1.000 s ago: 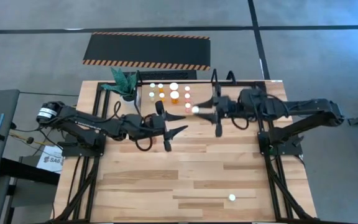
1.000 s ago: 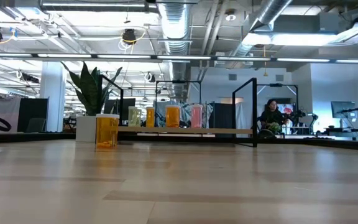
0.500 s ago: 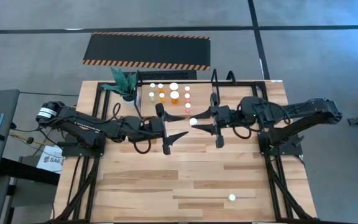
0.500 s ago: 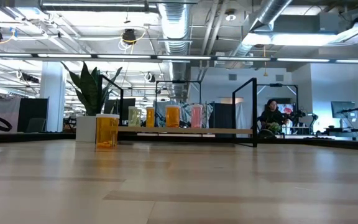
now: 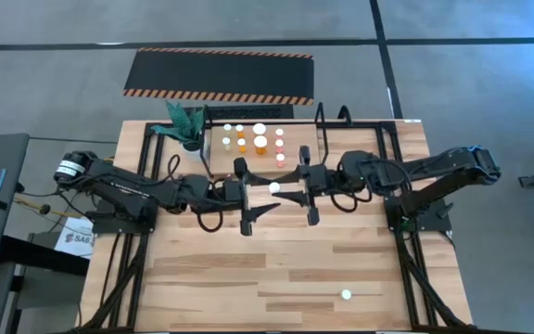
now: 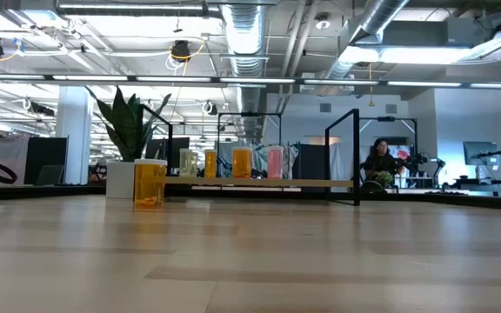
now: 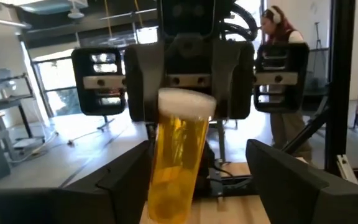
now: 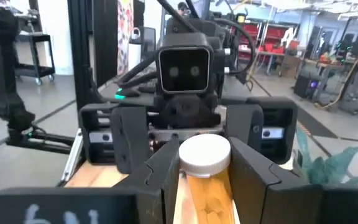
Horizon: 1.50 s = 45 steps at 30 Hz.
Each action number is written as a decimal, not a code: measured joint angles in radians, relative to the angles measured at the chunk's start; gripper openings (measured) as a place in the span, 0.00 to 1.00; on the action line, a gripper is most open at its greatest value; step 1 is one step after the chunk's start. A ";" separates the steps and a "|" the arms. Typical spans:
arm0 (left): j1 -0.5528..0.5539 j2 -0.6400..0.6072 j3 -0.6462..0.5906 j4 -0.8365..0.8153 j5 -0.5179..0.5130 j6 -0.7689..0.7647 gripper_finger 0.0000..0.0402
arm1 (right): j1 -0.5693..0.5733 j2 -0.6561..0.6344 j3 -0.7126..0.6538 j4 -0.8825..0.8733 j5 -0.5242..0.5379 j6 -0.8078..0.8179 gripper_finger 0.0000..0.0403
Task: Pick and place medicine bottles onto shelf by color
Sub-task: Move the small orange pill bottle to the center of the table
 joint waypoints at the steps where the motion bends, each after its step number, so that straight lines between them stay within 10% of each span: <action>1: -0.002 0.000 0.000 0.004 -0.001 0.005 0.59 | 0.000 -0.003 -0.001 -0.013 0.000 0.007 0.33; 21: -0.003 0.002 0.000 -0.013 -0.018 -0.002 0.19 | 0.002 0.019 -0.002 -0.013 -0.011 0.038 0.33; 38: -0.001 0.001 0.000 -0.023 -0.019 -0.016 0.21 | -0.009 -0.180 -0.001 -0.294 0.005 0.109 0.66; 45: 0.010 0.013 0.000 -0.125 -0.194 -0.029 0.21 | -0.008 -0.327 -0.001 -0.628 0.081 0.186 0.68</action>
